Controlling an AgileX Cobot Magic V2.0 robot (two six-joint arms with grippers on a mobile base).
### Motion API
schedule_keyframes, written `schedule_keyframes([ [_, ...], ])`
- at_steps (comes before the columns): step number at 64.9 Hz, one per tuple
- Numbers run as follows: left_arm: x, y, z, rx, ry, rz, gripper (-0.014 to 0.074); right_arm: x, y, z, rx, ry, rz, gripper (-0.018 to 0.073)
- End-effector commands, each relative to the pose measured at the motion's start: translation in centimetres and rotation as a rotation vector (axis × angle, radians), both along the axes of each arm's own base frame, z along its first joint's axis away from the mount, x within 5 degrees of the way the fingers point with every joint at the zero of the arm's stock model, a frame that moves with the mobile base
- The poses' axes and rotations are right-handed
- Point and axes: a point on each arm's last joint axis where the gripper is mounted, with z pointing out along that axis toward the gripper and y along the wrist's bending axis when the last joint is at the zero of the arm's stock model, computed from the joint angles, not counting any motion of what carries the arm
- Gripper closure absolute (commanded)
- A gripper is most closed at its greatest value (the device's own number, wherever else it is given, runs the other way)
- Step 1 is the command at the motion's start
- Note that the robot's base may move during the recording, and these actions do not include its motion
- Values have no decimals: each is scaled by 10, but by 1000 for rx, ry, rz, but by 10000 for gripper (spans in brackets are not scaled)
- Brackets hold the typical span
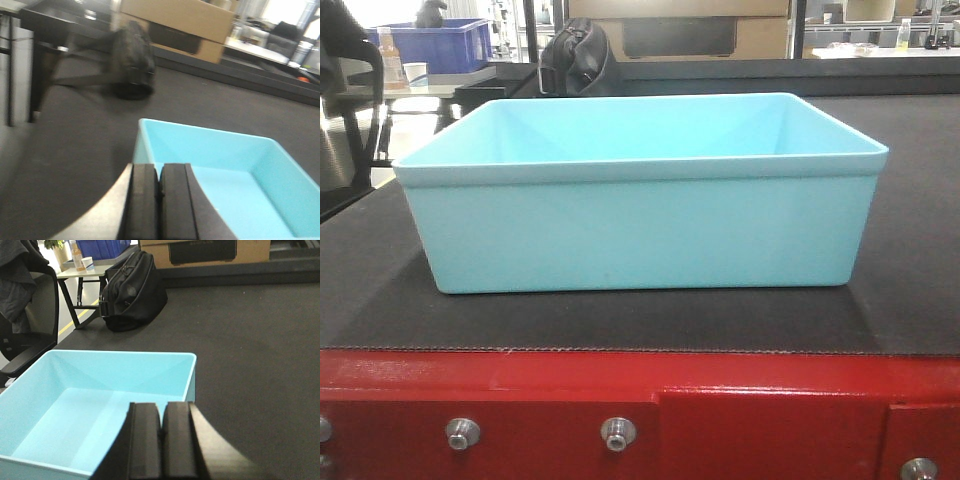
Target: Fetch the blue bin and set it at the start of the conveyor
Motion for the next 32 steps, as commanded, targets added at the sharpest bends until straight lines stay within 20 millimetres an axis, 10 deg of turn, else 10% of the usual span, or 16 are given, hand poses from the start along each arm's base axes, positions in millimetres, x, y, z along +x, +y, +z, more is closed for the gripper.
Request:
schedule_keyframes([
  [1, -9, 9, 4, 4, -46, 59, 708, -3, -1, 4, -22, -38, 8, 726],
  [32, -41, 20, 15, -25, -171, 117, 708, -27, -6, 24, 29, -204, 41, 726],
])
